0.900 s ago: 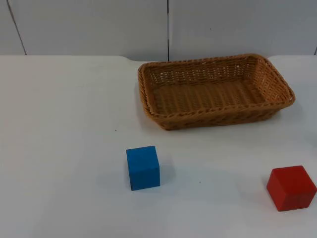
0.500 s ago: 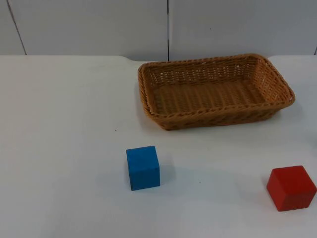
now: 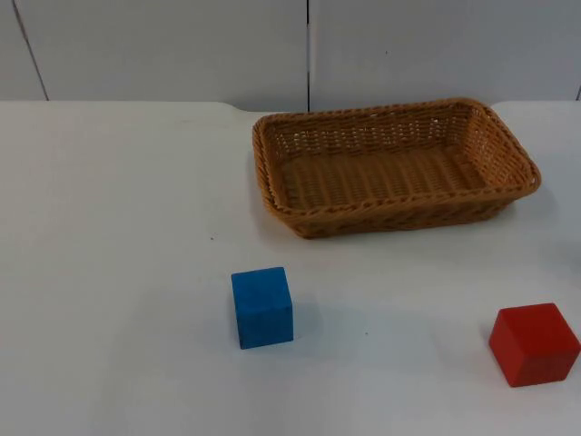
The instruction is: Place all geometric objects except the red cube into the basket.
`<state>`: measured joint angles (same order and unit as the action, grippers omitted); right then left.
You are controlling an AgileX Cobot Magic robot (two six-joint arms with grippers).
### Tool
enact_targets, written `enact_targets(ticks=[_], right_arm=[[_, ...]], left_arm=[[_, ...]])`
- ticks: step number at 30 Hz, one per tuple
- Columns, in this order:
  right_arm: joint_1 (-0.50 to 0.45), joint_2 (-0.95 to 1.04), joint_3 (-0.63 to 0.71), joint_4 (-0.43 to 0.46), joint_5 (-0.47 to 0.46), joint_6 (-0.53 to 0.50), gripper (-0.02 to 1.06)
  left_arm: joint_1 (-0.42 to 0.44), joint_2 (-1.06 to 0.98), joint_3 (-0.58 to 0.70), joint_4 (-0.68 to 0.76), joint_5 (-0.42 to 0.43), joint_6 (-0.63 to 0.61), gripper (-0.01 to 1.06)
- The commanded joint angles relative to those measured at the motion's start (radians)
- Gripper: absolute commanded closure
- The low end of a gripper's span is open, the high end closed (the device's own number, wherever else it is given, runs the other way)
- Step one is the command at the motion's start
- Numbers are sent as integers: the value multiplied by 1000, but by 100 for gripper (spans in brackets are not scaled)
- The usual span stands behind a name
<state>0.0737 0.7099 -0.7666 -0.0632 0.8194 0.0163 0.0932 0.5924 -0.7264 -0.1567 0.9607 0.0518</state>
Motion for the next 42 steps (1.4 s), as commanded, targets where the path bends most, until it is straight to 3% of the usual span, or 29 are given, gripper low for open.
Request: enact_targets(ticks=[1, 11, 18, 25, 31, 36, 42], right_arm=[[-9, 56, -6, -5, -24, -2, -1], [-9, 189, -6, -5, -31, -2, -1], [-9, 192, -6, -5, -40, -2, -1], [-9, 192, -6, -5, -48, -2, -1], [-9, 192, -6, -5, -65, -2, -1], [-9, 192, -6, -5, -65, 0, -1], [-9, 192, -6, -5, -61, 0, -1]], left_arm=[[1, 57, -12, -23, -40, 32, 0], [1, 205, -18, -97, -86, 113, 0], [1, 291, -18, -221, -80, 266, 0], [-35, 398, -18, -285, -84, 327, 0], [-263, 613, -22, -299, -228, 325, 0], [-382, 789, -91, -232, -269, 179, 0], [-462, 947, -197, -215, -289, 84, 0]])
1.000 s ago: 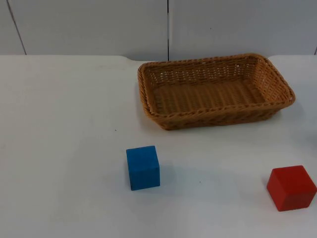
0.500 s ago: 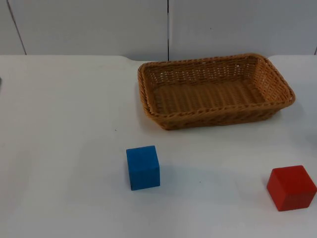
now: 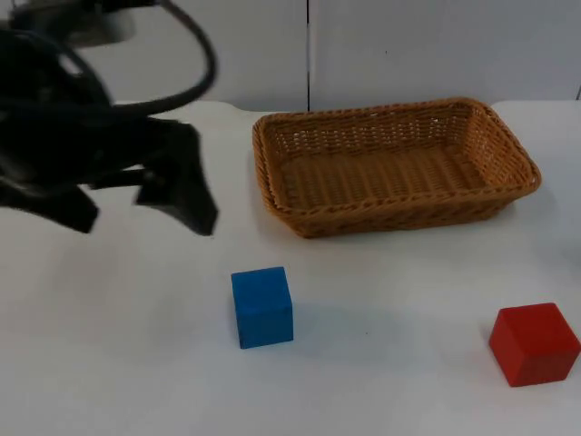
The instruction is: Place all geometric objects except the red cube into the basket.
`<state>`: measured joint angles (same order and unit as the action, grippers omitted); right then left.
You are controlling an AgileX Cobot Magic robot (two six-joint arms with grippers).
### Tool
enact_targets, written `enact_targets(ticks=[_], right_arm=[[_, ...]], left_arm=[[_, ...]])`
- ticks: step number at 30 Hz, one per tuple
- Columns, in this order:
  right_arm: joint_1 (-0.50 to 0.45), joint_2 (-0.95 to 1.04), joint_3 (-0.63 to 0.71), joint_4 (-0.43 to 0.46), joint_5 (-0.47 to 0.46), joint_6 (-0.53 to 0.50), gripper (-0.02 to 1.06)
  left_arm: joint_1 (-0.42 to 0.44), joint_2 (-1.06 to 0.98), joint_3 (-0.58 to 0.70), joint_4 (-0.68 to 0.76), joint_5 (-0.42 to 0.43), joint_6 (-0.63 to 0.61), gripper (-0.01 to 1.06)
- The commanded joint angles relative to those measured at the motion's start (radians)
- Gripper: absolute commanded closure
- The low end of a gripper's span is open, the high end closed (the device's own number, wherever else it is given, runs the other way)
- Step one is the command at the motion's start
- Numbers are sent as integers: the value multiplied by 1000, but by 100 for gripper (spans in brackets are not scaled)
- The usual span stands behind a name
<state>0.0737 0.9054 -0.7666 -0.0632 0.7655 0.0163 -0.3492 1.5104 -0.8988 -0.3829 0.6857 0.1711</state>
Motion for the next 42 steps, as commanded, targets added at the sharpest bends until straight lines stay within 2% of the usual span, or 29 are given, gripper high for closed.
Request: enact_targets(ticks=[1, 4, 6, 7, 11, 17, 23, 31, 38, 41, 42], right_arm=[[-9, -3, -6, -5, -3, 0, -1], [-9, -3, -6, -5, -2, 0, -1], [-9, -3, -6, -5, -6, 0, -1], [-9, -3, -6, -5, -6, 0, -1], [-9, -3, -6, -5, -7, 0, -1], [-9, -3, -6, -5, -7, 0, -1], [-9, -3, -6, -5, -12, -2, -1], [-9, -3, -6, 5, -10, -2, -1], [-9, -3, -6, 5, -10, -2, -1], [-9, -3, -6, 7, -10, -2, -1], [-9, -3, -6, 9, -10, -2, -1]], left_arm=[[-37, 67, -51, 17, -19, -68, 0], [-81, 173, -135, 50, -31, -171, 0], [-110, 245, -196, 121, -17, -285, 0], [-110, 245, -196, 121, -17, -285, 0], [-162, 365, -312, 288, 40, -518, 0], [-206, 475, -383, 297, 40, -648, 0], [-211, 594, -386, 350, 35, -767, 0], [-211, 653, -386, 339, -38, -785, 0], [-211, 653, -386, 316, -44, -790, 0], [-211, 653, -386, 300, -49, -792, 2], [-213, 653, -386, 288, -49, -792, 6]])
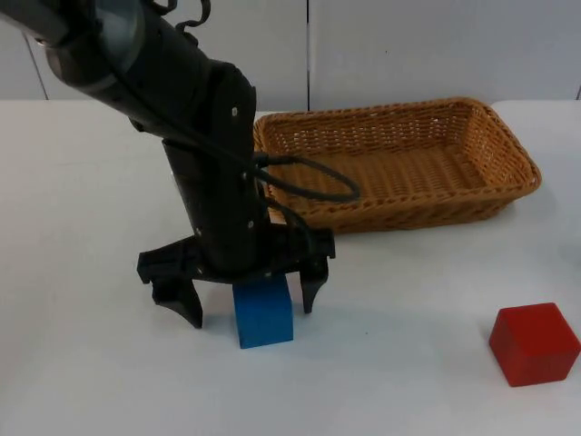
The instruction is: Place all geometric objects except the red cube into the basket.
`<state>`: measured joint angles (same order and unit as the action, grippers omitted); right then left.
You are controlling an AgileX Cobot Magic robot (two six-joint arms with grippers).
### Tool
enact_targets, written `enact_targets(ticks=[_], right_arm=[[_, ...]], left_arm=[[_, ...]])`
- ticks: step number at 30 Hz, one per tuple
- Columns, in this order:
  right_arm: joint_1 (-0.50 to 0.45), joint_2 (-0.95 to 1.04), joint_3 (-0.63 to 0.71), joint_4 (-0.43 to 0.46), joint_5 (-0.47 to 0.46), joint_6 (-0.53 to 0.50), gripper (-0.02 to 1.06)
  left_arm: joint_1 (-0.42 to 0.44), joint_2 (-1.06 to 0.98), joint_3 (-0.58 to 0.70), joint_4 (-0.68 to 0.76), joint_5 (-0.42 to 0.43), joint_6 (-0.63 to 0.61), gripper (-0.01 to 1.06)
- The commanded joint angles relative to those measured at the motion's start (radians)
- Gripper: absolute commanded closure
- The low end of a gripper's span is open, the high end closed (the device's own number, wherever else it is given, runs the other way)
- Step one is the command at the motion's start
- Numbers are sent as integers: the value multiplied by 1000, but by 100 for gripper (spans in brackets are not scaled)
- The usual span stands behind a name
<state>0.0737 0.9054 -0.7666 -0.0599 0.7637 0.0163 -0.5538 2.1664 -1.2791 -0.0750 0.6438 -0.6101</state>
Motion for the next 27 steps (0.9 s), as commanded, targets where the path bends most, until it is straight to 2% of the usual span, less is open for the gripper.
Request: enact_targets(ticks=[1, 4, 5, 6, 8, 9, 10, 14, 16, 18, 19, 20, 22, 23, 25, 27], right_arm=[[-9, -3, -6, 10, -10, -2, -1], [-9, -3, -6, 12, -10, -2, -1], [-9, -3, -6, 12, -10, -2, -1], [-9, -3, -6, 12, -10, -2, -1], [-9, -3, -6, 13, -13, -2, -1], [-9, -3, -6, 10, -13, -2, -1], [-9, -3, -6, 8, -13, -2, -1], [-9, -3, -6, 7, -13, -2, -1], [-9, -3, -6, 7, -13, -2, -1], [-9, -3, -6, 7, -6, -2, -1], [-9, -3, -6, 7, -6, -2, -1], [-9, -3, -6, 7, -4, -2, -1], [-9, -3, -6, 7, -1, -2, -1], [-9, -3, -6, 7, -1, -2, -1], [-9, -3, -6, 7, -4, -2, -1], [-9, -3, -6, 7, -1, -2, -1]], left_arm=[[-8, -3, -5, -24, -9, -11, 8], [-8, -3, -5, -47, -9, -15, 44], [-8, -3, -5, -53, -9, -15, 51], [-8, -3, -5, -53, -9, -15, 51], [-8, -5, -5, -76, 3, -3, 81], [-8, -13, -5, -73, 19, 37, 102], [-8, -18, -5, -69, 24, 55, 105], [-8, -61, -5, -41, 40, 137, 105], [-8, -104, -5, -40, 51, 264, 105], [-8, -144, -5, -49, 94, 468, 105], [-8, -144, -5, -49, 94, 468, 105], [-8, -163, -7, -49, 135, 581, 105], [-8, -190, -7, -53, 222, 730, 105], [-8, -190, -7, -53, 222, 730, 105], [-8, -210, -8, -50, 278, 811, 105], [-8, -212, -12, -48, 280, 840, 105]])
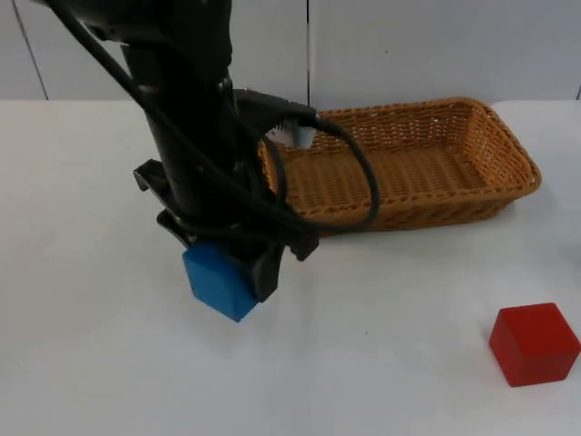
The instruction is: Place all geometric objects except the red cube into the basket.
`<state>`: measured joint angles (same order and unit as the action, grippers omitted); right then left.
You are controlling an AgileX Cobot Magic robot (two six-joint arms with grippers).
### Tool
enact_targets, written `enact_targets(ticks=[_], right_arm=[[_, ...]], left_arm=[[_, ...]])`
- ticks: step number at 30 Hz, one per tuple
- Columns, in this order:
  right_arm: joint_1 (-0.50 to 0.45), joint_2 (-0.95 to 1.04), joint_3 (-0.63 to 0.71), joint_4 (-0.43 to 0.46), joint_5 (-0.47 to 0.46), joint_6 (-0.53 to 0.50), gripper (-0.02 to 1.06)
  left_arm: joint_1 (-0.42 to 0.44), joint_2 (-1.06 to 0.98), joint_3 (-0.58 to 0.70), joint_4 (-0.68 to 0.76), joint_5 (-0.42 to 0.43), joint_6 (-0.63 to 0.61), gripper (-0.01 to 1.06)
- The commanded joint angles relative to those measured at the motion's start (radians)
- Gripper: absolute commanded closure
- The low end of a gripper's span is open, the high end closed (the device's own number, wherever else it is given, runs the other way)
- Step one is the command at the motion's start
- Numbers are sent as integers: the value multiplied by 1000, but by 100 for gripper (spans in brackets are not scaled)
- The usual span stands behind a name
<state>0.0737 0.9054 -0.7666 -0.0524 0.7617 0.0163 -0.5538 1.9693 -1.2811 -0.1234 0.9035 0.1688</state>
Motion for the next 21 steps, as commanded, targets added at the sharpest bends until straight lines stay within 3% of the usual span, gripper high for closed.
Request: enact_targets(ticks=[1, 10, 15, 21], right_arm=[[-9, -3, -6, -1, 1, -2, -1], [-9, -3, -6, -1, 5, -2, -1], [-9, -3, -6, -1, 5, -2, -1], [-9, -3, -6, -1, 5, -2, -1]], left_arm=[[-8, -15, -10, 0, 11, 67, 105], [-8, -15, -50, 7, -53, 111, 105], [-3, 2, -170, 22, -89, 119, 105], [-3, 143, -439, 31, 9, 132, 105]])
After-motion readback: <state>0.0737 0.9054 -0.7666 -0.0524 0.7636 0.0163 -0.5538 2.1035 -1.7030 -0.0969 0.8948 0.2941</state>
